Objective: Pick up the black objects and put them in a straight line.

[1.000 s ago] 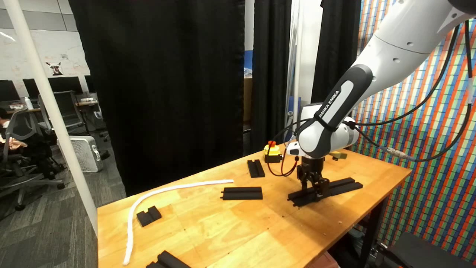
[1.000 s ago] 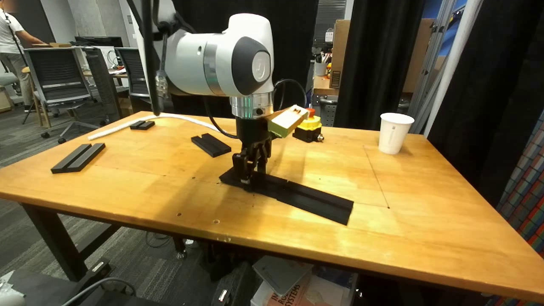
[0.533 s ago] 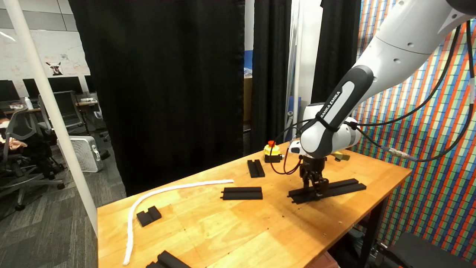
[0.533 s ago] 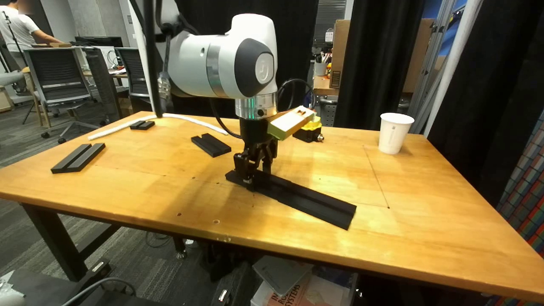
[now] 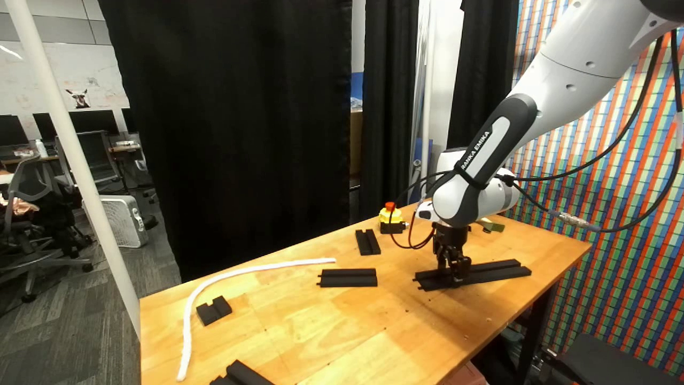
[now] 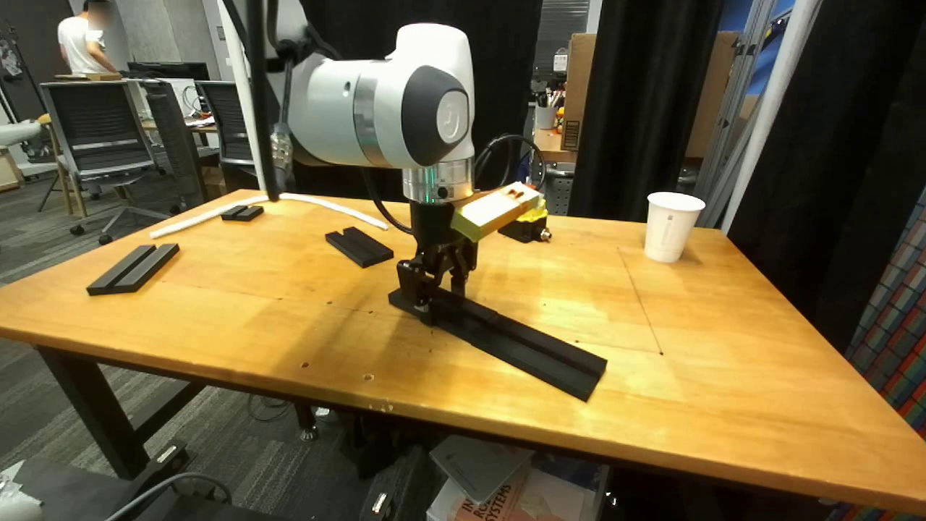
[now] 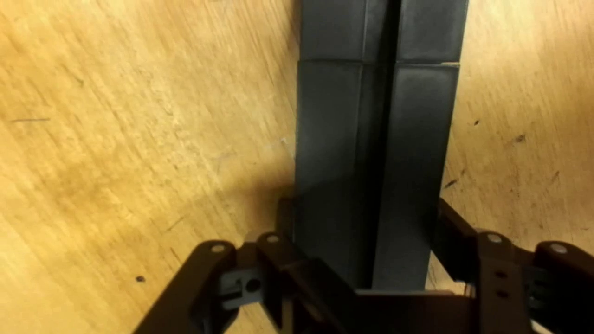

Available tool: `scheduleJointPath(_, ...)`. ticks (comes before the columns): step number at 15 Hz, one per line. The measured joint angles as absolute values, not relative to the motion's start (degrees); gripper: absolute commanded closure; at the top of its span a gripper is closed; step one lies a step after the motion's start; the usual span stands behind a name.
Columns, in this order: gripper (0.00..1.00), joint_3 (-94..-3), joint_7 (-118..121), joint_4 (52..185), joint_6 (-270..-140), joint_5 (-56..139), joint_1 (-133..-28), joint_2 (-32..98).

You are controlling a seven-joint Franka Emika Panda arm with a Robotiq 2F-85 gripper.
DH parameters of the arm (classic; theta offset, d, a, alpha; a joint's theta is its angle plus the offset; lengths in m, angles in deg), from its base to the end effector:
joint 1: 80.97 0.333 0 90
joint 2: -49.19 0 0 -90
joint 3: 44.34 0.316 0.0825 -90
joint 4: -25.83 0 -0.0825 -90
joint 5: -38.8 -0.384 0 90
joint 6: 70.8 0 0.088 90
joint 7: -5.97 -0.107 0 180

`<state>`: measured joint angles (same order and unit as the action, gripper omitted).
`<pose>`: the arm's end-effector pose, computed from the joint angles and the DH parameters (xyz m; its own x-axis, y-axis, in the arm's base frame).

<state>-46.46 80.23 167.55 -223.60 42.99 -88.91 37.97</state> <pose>0.4712 -0.0819 0.2153 0.3749 0.9262 -0.0400 0.9270 -0.3750 0.0072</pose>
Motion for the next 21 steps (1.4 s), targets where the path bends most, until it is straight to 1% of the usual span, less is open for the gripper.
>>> scheduleJointPath(2,0.54,-46.5,79.8,167.5,-223.6,43.0,-89.0,38.0)
scheduleJointPath(3,0.07,-46.5,79.6,167.5,-223.6,43.0,-89.0,38.0)
scheduleJointPath(4,0.07,-46.5,79.4,167.5,-223.5,43.0,-89.1,38.0)
scheduleJointPath(5,0.02,-46.5,79.4,167.5,-223.3,42.9,-89.1,38.0)
scheduleJointPath(6,0.00,-46.5,79.3,167.5,-223.0,42.9,-89.2,37.8)
scheduleJointPath(15,0.00,-46.4,79.2,167.0,-221.9,42.7,-89.5,36.8)
scheduleJointPath(21,0.00,-46.5,76.5,163.7,-215.6,44.0,-89.4,38.4)
